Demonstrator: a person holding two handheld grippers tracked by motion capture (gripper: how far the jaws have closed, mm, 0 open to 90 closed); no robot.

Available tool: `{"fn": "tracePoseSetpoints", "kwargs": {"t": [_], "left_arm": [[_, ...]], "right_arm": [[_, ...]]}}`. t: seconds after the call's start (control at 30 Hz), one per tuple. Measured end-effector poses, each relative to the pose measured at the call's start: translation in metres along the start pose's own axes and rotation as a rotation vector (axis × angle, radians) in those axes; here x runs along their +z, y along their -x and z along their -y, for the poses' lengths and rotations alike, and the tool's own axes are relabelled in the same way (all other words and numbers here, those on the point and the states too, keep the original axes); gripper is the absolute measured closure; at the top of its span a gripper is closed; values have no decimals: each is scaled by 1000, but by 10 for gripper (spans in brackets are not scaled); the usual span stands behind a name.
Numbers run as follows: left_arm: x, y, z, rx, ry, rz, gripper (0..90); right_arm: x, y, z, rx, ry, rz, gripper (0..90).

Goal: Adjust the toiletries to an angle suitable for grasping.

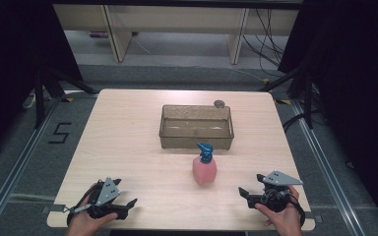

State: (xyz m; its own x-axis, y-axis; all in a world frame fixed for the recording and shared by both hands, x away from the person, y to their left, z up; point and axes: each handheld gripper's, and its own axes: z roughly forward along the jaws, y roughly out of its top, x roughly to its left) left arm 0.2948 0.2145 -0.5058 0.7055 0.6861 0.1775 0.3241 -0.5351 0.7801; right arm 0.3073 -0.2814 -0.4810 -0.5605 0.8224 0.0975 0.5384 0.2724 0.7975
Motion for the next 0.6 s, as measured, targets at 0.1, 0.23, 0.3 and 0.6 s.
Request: {"fn": "tracePoseSetpoints", "kwargs": {"t": [0.1, 0.23, 0.3, 0.6], "left_arm": [[0, 0, 0, -1, -4, 7, 150], [1, 0, 1, -8, 0, -5, 150], [1, 0, 0, -5, -2, -8, 150], [1, 1, 0, -12, 0, -4, 150]], "right_arm": [[0, -1, 0, 4, 14, -6, 159], [0, 1, -2, -38, 55, -6, 165], [0, 0, -3, -46, 67, -8, 171], [3, -5, -9, -34, 102, -35, 177]]}}
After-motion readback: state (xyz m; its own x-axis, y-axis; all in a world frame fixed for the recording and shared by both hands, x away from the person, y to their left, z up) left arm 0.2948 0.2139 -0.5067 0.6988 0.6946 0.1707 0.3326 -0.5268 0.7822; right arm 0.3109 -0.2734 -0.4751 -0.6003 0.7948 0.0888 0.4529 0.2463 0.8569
